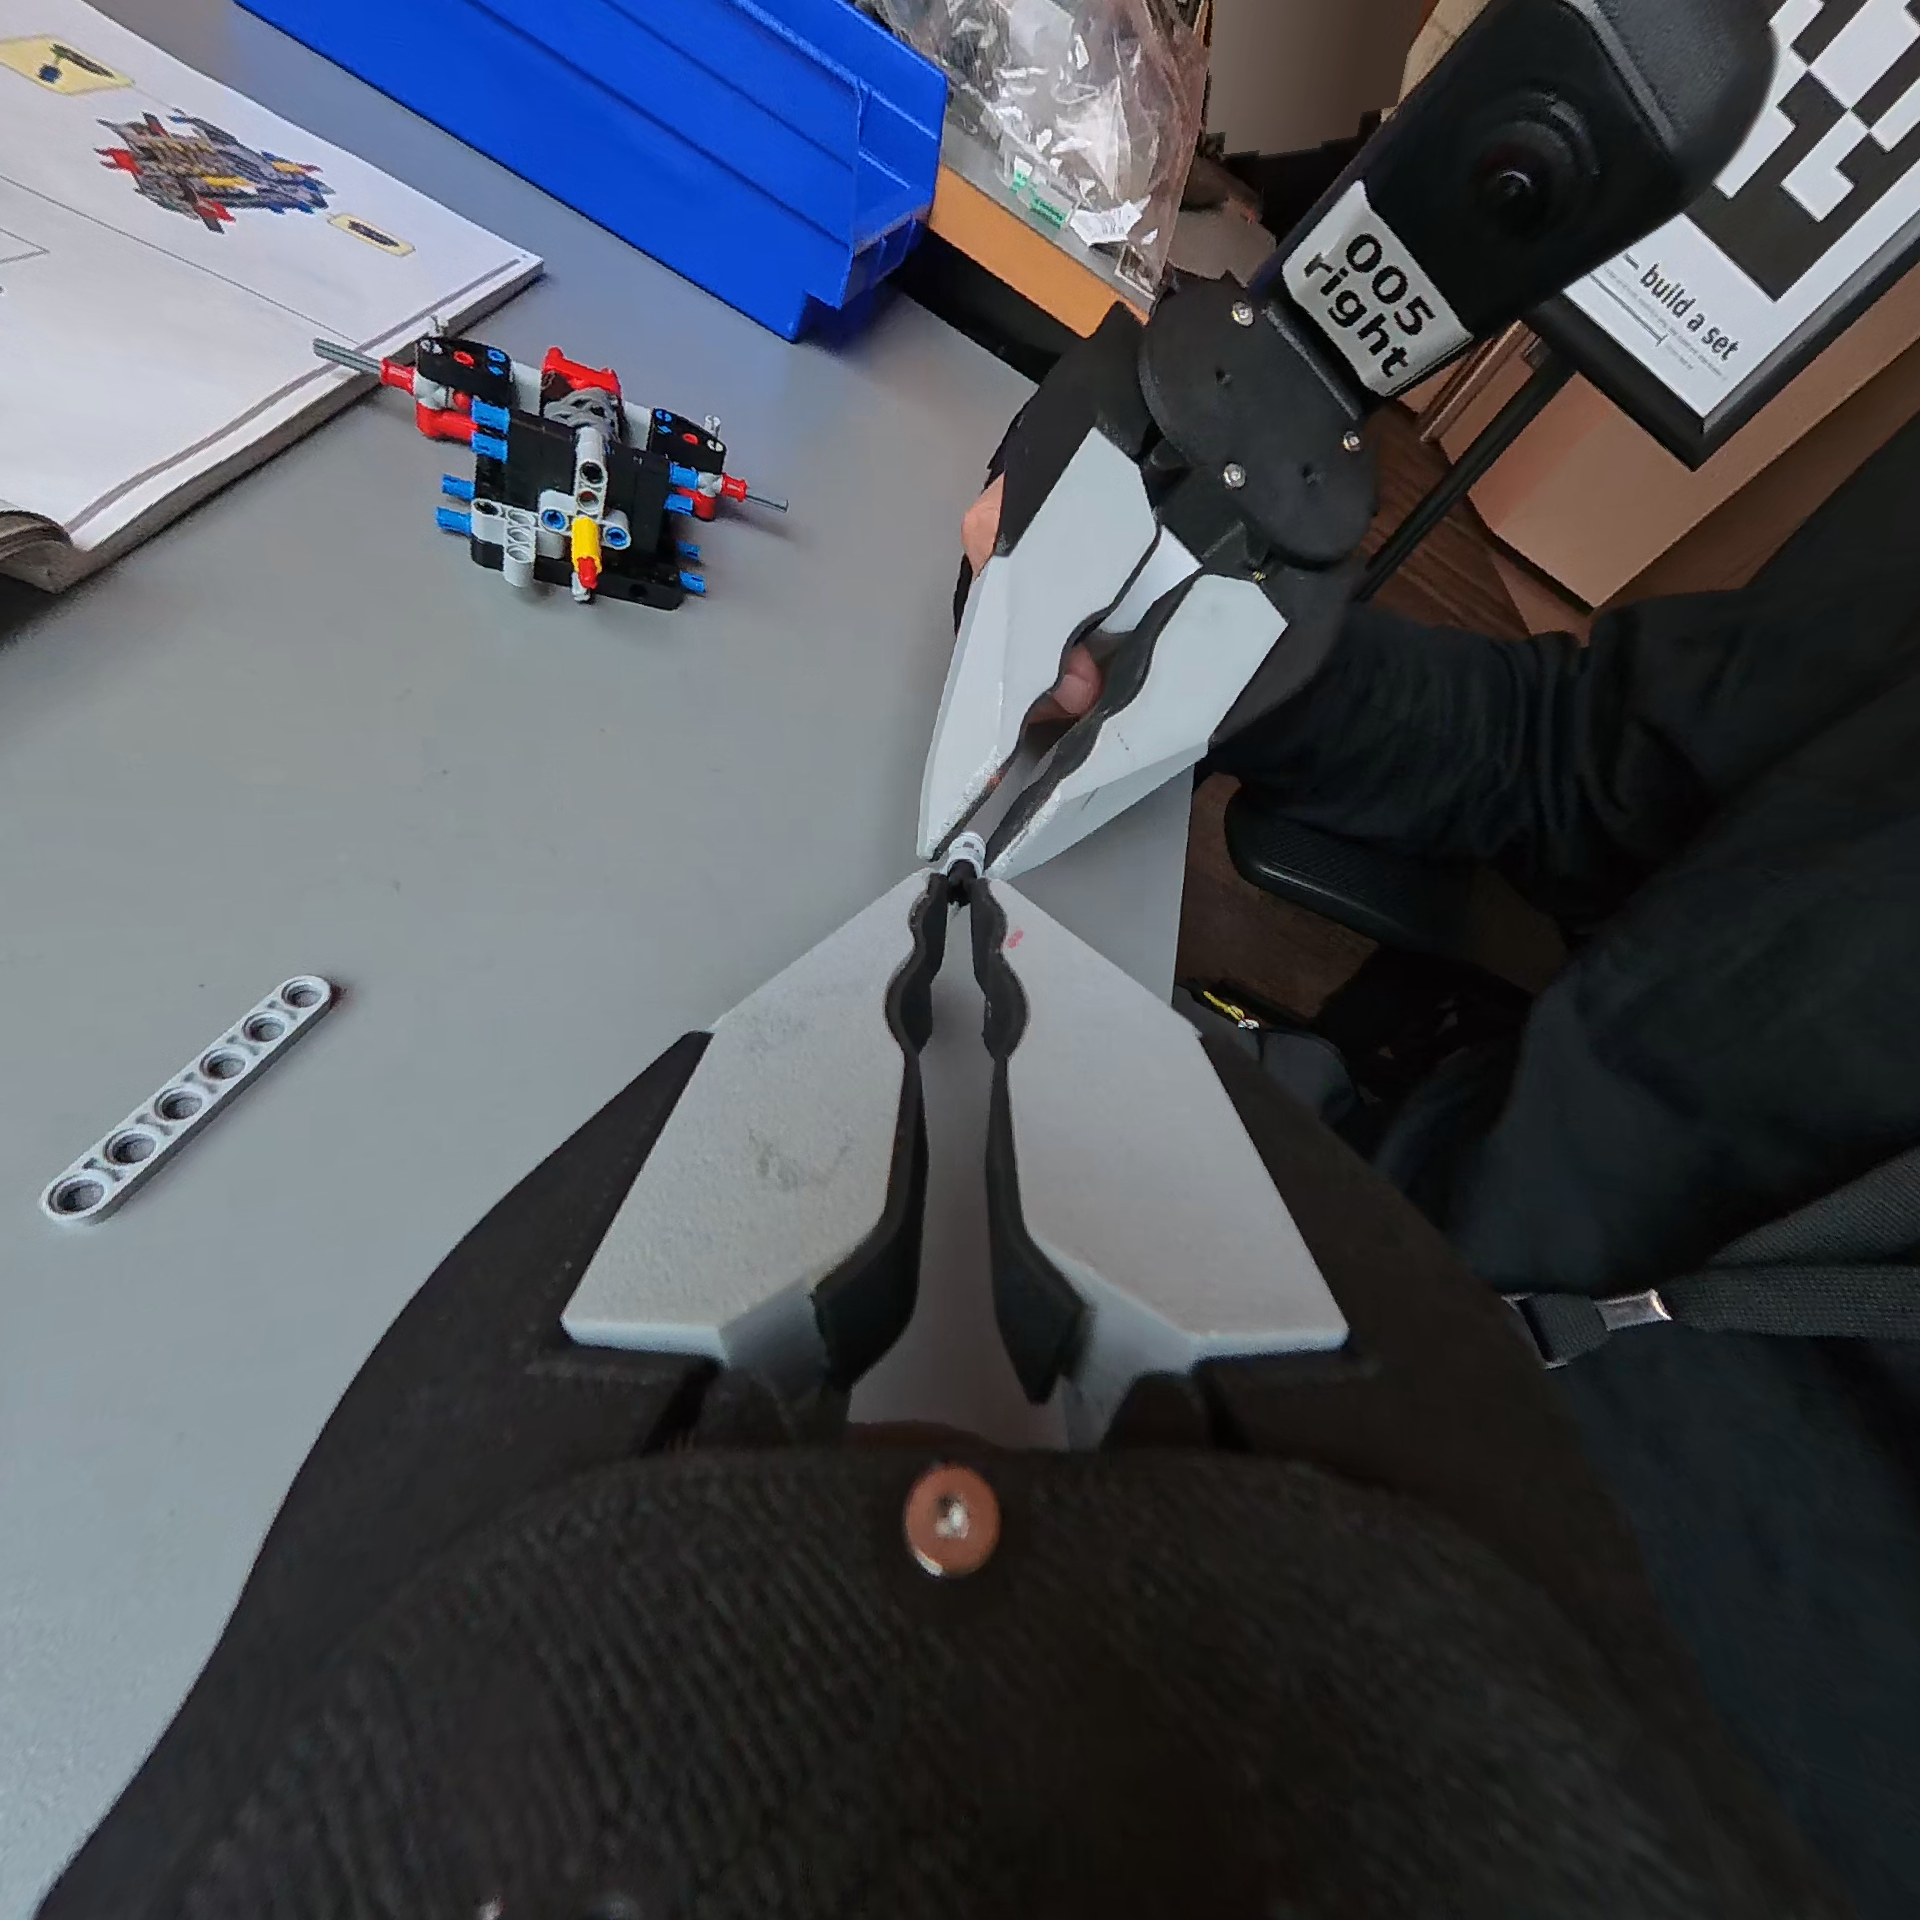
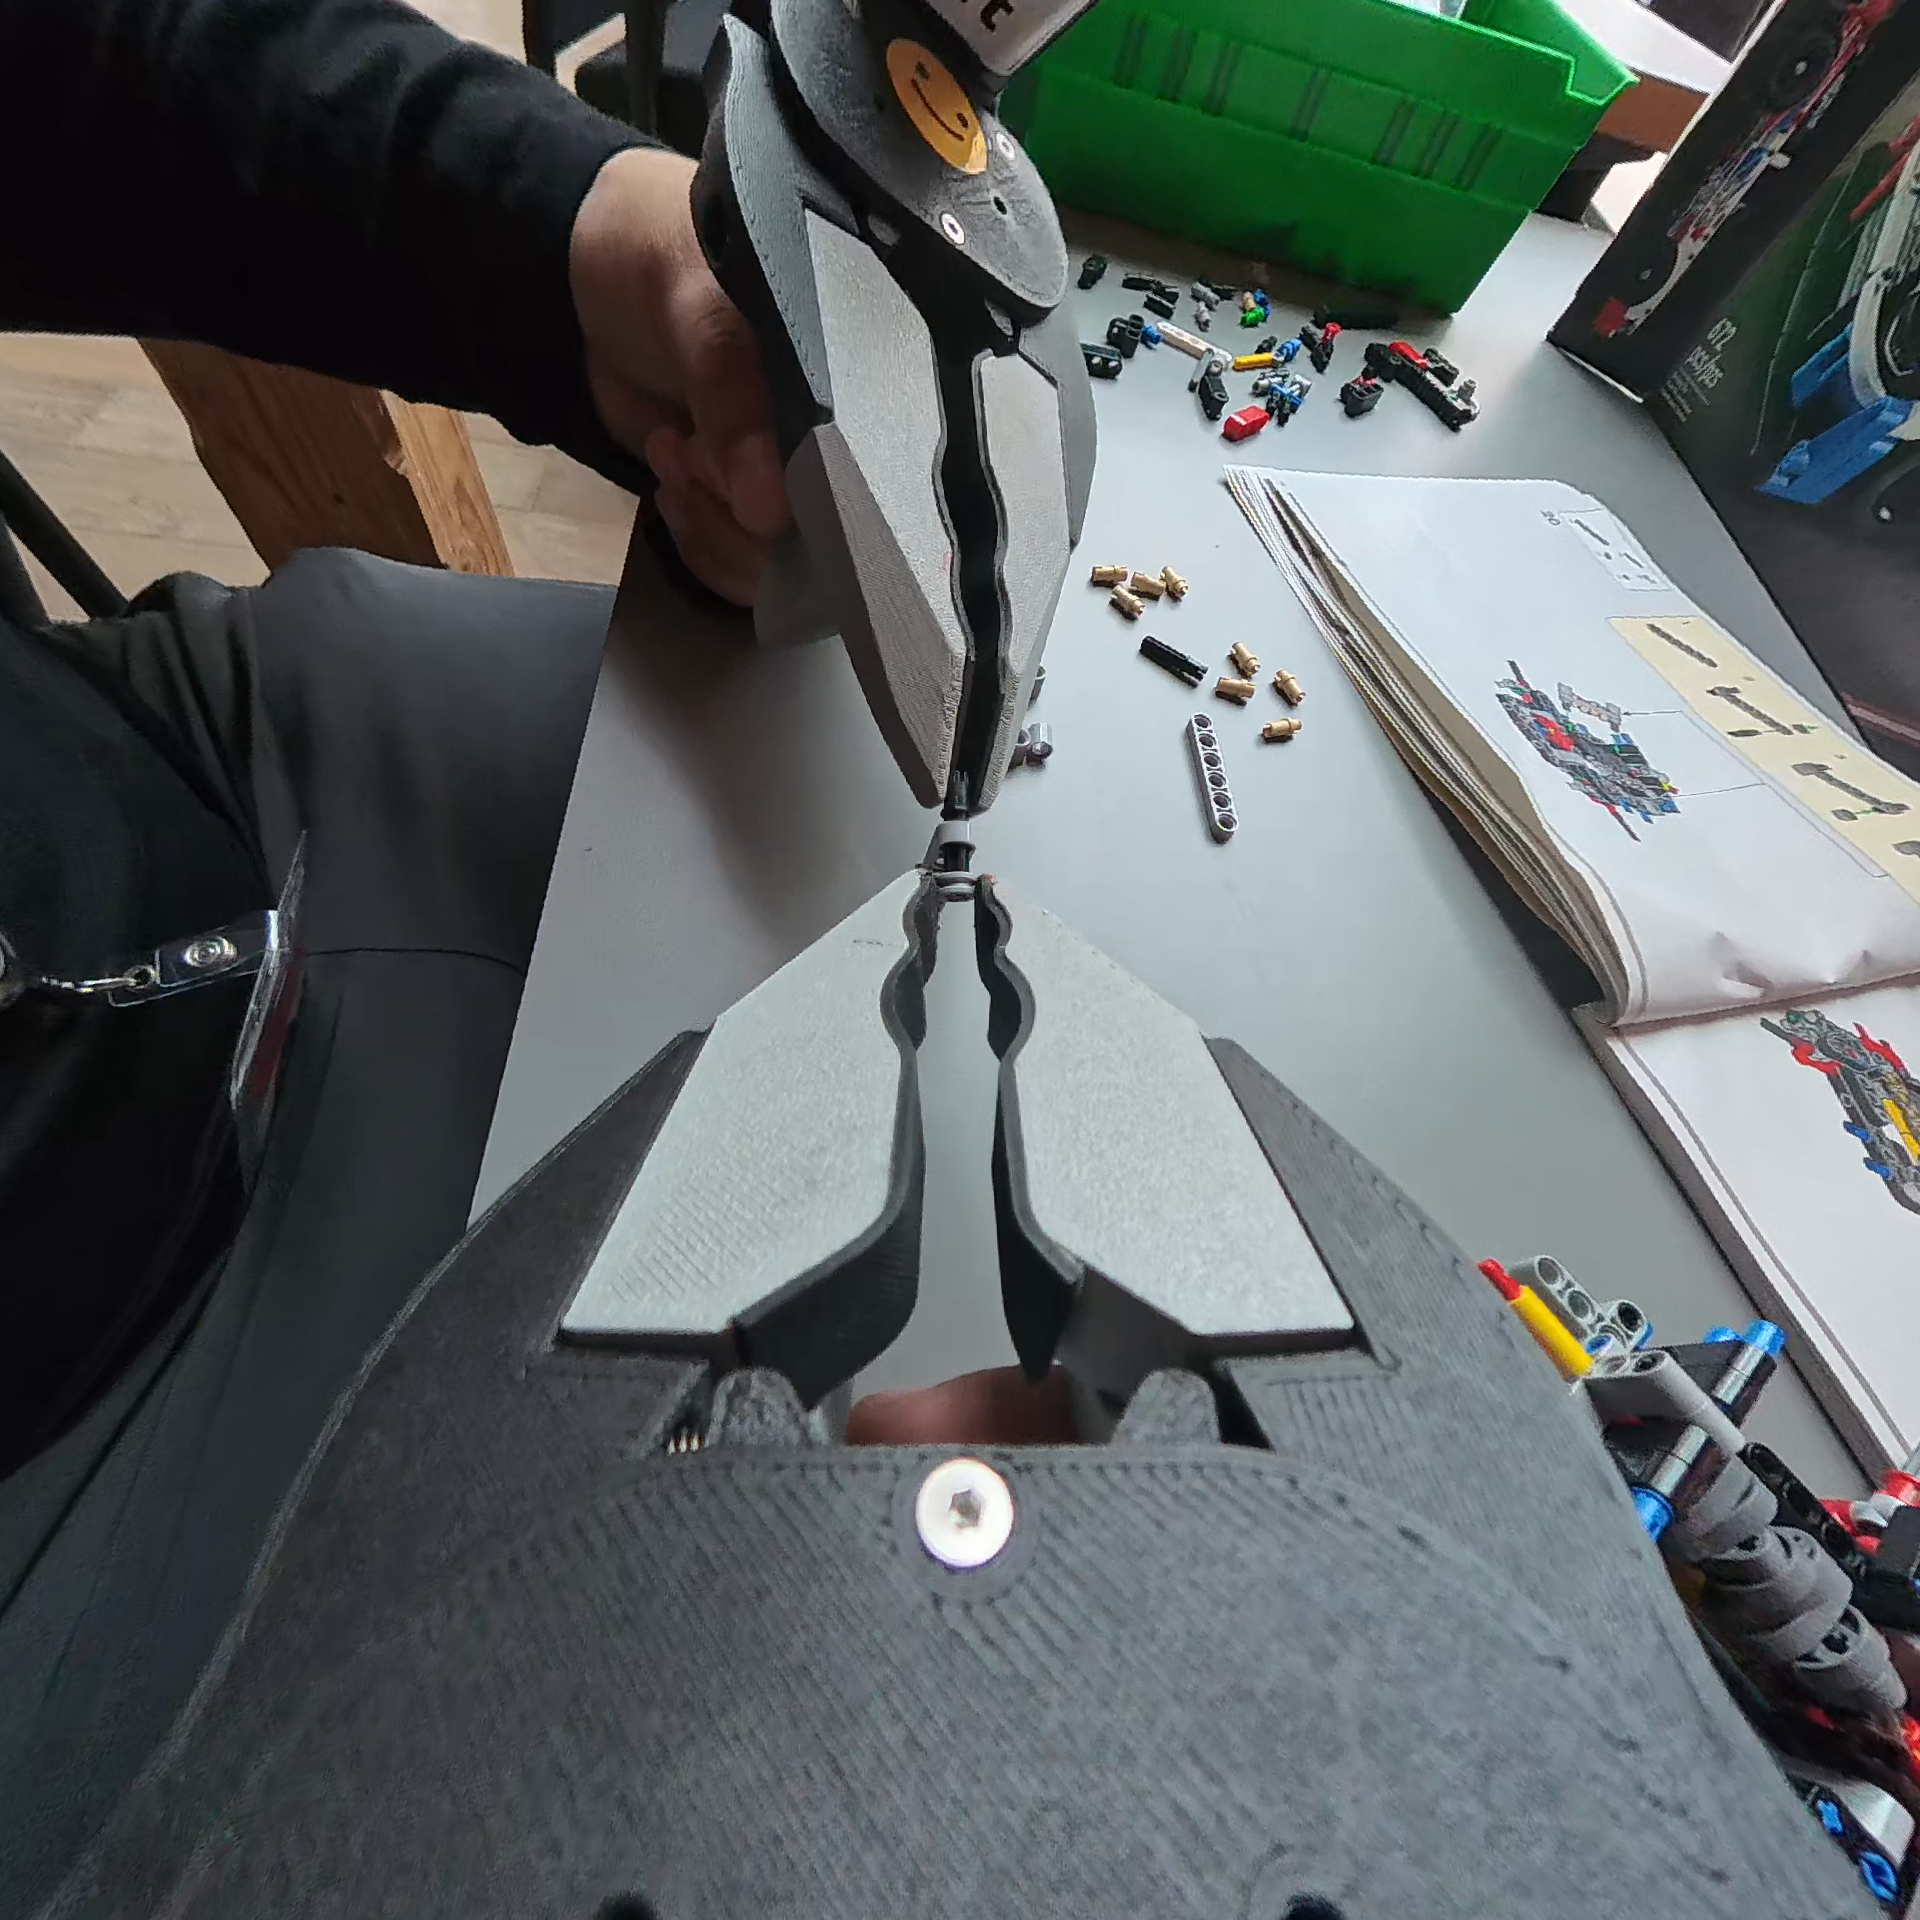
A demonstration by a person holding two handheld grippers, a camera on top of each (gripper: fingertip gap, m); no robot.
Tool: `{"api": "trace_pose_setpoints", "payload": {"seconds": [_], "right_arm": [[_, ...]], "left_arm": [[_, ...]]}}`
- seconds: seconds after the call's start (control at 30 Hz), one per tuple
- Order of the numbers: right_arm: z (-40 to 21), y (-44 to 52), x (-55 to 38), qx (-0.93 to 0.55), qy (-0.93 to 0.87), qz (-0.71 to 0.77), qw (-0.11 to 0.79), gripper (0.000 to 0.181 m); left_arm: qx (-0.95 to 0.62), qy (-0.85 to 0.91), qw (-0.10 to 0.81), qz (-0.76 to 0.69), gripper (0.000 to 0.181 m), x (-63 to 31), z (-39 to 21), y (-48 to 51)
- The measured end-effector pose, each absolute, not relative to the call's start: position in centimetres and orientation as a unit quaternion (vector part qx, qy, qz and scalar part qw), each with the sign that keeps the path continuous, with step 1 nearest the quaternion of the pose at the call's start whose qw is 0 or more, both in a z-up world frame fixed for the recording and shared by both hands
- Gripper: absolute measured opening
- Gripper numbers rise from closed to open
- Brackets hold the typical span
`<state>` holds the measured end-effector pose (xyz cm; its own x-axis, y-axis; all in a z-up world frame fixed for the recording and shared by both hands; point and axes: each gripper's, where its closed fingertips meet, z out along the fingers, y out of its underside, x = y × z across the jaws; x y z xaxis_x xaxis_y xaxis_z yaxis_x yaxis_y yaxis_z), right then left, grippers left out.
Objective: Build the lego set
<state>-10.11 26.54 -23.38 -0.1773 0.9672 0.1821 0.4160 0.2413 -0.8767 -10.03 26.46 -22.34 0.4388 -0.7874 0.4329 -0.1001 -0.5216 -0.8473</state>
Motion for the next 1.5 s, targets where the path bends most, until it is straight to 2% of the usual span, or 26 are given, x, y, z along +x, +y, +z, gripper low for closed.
{"api": "trace_pose_setpoints", "payload": {"seconds": [0.37, 1.0, 1.17, 1.33, 1.4, 1.5], "right_arm": [[-24.8, 26.0, -9.8, -0.505, -0.704, 0.341, 0.364, 0.003], [-24.7, 25.5, -9.9, -0.494, -0.714, 0.337, 0.364, 0.002], [-26.5, 26.5, -10.1, -0.507, -0.733, 0.278, 0.359, 0.003], [-25.9, 26.6, -10.2, -0.487, -0.728, 0.277, 0.395, 0.004], [-25.5, 26.6, -10.3, -0.482, -0.724, 0.284, 0.405, 0.023], [-25.3, 26.9, -10.1, -0.487, -0.717, 0.291, 0.405, 0.026]], "left_arm": [[-0.774, 0.318, 0.351, -0.42, 0.002, -9.7, -23.8, 25.8], [-0.777, 0.326, 0.35, -0.408, 0.002, -9.1, -24.1, 25.7], [-0.808, 0.342, 0.336, -0.343, 0.002, -9.3, -25.8, 26.3], [-0.8, 0.343, 0.348, -0.348, 0.002, -9.4, -25.4, 26.4], [-0.798, 0.338, 0.359, -0.347, 0.003, -9.6, -25.1, 26.7], [-0.79, 0.341, 0.369, -0.351, 0.002, -9.6, -24.7, 26.8]]}}
